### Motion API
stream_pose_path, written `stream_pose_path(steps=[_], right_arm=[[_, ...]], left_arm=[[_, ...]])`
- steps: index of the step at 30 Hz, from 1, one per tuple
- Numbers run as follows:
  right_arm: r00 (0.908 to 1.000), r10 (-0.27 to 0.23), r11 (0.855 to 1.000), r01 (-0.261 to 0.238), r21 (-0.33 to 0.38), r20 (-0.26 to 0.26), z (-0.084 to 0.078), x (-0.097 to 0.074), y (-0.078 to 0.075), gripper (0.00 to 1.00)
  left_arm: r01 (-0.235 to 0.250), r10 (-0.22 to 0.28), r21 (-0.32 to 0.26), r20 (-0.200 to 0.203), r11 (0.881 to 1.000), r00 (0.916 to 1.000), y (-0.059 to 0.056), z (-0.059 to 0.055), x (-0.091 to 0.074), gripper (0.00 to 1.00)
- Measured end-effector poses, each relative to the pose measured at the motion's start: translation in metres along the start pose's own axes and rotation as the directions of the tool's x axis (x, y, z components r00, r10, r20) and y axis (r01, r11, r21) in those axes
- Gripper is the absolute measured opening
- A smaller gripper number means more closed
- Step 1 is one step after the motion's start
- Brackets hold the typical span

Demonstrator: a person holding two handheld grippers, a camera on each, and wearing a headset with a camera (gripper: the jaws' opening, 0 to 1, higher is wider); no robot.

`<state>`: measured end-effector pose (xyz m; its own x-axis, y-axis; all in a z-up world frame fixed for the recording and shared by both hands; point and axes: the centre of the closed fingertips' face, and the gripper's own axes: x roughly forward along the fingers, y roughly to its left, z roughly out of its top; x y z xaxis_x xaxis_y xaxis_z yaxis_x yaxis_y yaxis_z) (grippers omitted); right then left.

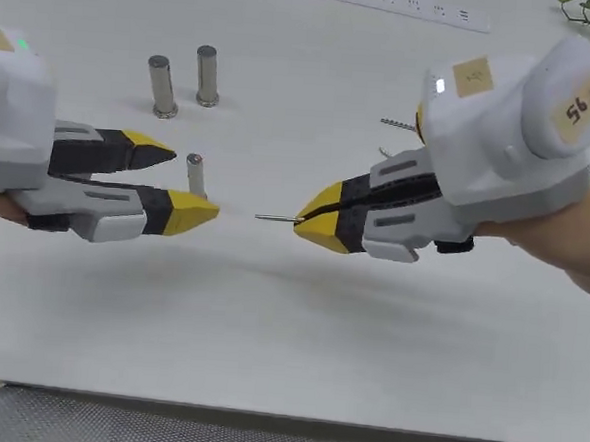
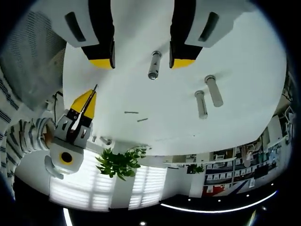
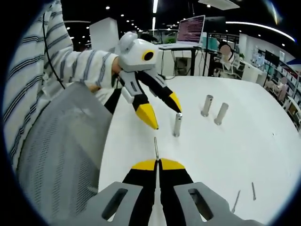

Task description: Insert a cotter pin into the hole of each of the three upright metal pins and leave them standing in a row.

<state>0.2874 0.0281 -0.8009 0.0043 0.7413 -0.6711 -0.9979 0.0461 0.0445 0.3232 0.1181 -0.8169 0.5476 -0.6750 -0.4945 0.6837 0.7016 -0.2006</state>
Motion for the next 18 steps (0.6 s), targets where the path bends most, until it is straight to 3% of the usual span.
stream_pose_path(steps=[5,10,13,18], right_arm=[[0.9996,-0.028,0.999,0.028,0.032,0.002,-0.001,0.005,-0.015,0.03],[0.9991,-0.041,0.998,0.041,0.039,0.005,-0.001,0.01,-0.023,0.03],[0.9991,-0.043,0.998,0.042,0.047,0.005,-0.001,0.013,-0.027,0.03],[0.9992,-0.039,0.998,0.039,0.048,-0.001,-0.003,0.021,-0.03,0.03]], left_arm=[[-0.04,0.04,0.011,-0.027,0.999,0.9988,0.006,-0.008,0.007,0.44],[-0.068,0.067,-0.005,-0.019,0.998,0.9976,0.014,-0.012,0.012,0.41],[-0.058,0.057,-0.009,-0.025,0.998,0.998,0.008,-0.013,0.016,0.37],[-0.055,0.055,-0.007,-0.03,0.998,0.998,0.008,-0.017,0.021,0.36]])
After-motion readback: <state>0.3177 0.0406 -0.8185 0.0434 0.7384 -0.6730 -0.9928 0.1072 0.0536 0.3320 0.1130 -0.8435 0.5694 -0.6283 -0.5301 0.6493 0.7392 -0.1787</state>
